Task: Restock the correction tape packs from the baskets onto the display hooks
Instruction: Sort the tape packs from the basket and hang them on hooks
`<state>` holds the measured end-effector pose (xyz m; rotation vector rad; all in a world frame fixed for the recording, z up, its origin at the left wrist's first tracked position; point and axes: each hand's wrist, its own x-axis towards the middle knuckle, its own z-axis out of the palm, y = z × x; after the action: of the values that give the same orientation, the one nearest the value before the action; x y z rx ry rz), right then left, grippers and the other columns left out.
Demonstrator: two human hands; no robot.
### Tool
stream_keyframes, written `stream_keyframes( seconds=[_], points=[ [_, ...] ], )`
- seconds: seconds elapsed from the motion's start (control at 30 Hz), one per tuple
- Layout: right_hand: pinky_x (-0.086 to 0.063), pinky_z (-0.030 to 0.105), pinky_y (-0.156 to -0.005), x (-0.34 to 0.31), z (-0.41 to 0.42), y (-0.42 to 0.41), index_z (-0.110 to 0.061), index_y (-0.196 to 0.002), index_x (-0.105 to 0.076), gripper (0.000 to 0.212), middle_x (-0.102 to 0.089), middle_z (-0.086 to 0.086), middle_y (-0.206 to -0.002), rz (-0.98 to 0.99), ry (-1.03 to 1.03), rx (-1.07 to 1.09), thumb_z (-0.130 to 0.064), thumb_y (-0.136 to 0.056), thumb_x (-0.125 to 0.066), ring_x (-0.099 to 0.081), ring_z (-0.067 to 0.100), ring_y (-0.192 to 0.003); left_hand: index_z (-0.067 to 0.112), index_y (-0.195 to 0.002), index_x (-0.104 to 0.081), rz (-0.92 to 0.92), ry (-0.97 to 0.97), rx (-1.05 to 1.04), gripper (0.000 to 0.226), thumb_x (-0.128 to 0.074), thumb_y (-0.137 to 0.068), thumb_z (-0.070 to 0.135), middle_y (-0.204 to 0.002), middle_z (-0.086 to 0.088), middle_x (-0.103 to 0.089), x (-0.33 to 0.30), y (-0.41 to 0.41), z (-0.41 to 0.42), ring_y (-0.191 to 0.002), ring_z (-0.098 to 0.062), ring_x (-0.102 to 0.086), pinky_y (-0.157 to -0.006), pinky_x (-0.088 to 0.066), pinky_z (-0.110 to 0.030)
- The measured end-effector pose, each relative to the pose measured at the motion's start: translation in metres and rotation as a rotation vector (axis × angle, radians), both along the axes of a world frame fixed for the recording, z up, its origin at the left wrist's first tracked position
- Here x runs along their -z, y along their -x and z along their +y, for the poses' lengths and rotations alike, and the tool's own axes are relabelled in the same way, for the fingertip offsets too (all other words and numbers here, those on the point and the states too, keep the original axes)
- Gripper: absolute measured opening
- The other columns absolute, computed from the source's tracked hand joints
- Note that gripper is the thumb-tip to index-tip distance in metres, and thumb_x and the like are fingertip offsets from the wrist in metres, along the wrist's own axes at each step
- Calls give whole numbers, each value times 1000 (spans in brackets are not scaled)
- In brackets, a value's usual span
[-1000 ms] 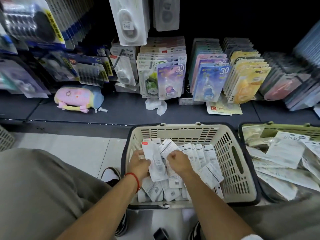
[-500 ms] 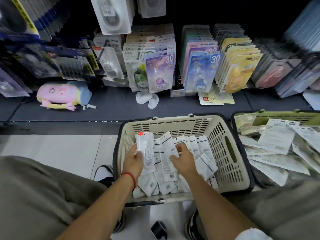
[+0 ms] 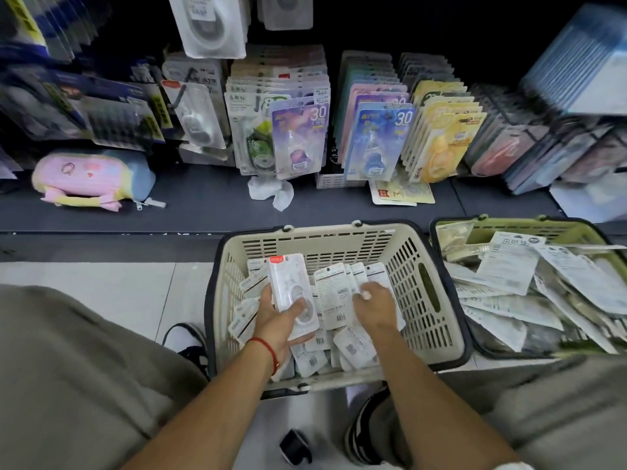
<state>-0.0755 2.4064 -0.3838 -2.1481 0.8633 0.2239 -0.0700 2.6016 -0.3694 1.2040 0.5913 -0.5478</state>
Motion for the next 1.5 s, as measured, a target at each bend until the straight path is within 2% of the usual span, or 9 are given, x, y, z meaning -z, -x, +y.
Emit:
stream_keyframes(
  seconds=[0.13,0.3,0.47,0.63,0.83,1.0,1.2,1.4,1.5],
  points=[
    [-45,46,-110,17,-25,14,5,-151,-29,74,-42,29,-150,419,166,231,-27,-97,-68,-47,42,-137,52,-113,-58,-27,-75,39,56,-77,-92,4,-118,1,-72,3,1,11,-102,-30,-72,-71,-65,-56],
    [-53,45,-102,21,-20,6,4,-156,-15,85,-42,29,-150,311,41,317,-13,-96,-72,-52,40,-133,54,-109,-61,-46,-169,73,54,-73,-90,4,-115,2,-71,2,0,16,-105,-31,-70,-78,-63,-62],
    [-62,50,-91,15,-18,13,-2,-125,-68,33,-74,19,-116,108,-57,233,-4,-93,-70,-71,38,-106,52,-112,-58,-107,-212,139,52,-66,-91,5,-116,3,-72,-3,-2,11,-103,-28,-71,-82,-64,-54],
    [-56,29,-65,-20,-8,-1,-16,-126,-66,30,-73,2,-108,-136,45,-8,-11,-95,-66,-68,11,-78,54,-125,-48,-212,-243,215,61,-69,-95,5,-118,6,-66,-5,1,-1,-104,-20,-67,-78,-62,-39],
    [-64,30,-67,-51,25,-33,-32,-138,-59,52,-73,6,-114,-232,-505,-51,-10,-92,-67,-74,19,-95,49,-145,-46,-368,-215,295,56,-72,-99,28,-129,17,-66,-8,4,-3,-116,0,-64,-86,-52,-18],
    [-60,30,-68,-51,31,-38,-21,-125,-71,32,-76,12,-114,-195,-826,21,-26,-93,-76,-75,19,-77,46,-152,-42,-423,-234,358,68,-76,-96,29,-134,16,-65,-9,0,8,-118,2,-63,-103,-53,-30],
    [-64,40,-82,-34,27,-46,-2,-120,-74,50,-76,22,-115,-58,-1079,72,-46,-97,-73,-78,35,-96,48,-138,-47,-457,-435,296,87,-82,-79,-6,-118,10,-66,-2,-5,13,-101,-11,-66,-71,-58,-17],
    [-54,42,-99,31,12,-42,-3,-140,-58,45,-64,18,-134,137,85,-81,-27,-103,-63,-65,35,-119,38,-142,-49,-186,-275,68,83,-83,-78,-4,-121,1,-70,6,-6,23,-108,-21,-69,-83,-64,-44],
    [-53,45,-104,53,25,-31,-2,-145,-44,57,-50,20,-141,216,210,-242,-25,-99,-70,-57,37,-128,43,-135,-53,-111,-224,64,78,-78,-79,-6,-118,0,-72,6,-5,26,-106,-25,-70,-66,-63,-39]
  ],
)
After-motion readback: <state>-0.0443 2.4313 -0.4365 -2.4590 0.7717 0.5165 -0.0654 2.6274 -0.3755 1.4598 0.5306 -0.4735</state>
